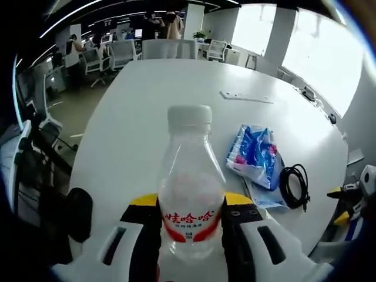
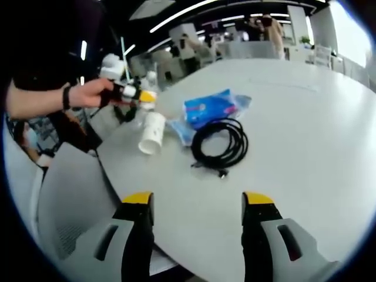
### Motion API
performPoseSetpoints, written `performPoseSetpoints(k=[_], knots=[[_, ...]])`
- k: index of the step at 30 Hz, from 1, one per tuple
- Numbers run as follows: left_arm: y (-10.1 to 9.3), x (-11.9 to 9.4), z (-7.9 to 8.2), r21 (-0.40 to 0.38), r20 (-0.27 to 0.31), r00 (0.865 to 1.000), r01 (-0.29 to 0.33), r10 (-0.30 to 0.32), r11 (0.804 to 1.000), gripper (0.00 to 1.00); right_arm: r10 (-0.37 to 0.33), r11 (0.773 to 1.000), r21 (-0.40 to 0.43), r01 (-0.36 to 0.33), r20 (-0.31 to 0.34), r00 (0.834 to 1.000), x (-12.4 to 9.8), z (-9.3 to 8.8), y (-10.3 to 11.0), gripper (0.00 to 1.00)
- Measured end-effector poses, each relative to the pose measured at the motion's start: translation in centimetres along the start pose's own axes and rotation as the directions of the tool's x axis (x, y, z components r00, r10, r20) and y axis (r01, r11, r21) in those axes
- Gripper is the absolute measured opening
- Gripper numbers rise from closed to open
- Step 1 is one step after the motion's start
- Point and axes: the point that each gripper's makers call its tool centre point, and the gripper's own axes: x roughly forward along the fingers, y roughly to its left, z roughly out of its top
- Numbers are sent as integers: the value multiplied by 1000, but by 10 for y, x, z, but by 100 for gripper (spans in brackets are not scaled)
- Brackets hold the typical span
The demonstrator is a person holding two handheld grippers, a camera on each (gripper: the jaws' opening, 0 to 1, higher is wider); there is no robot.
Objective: Arrange the tabletop items into an orderly group along one side of the table until the central work area is clear of visible clutter.
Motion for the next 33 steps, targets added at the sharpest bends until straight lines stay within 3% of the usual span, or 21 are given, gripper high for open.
performPoseSetpoints(k=[25,33], knots=[[-1,-30,-23,-16,101,994,-32,34,999,38,19,1000,-17,-19,4,1000,5,2,8,59],[-7,-36,-31,72,110,993,-50,42,996,38,22,1000,-22,-22,4,1000,5,3,8,59]])
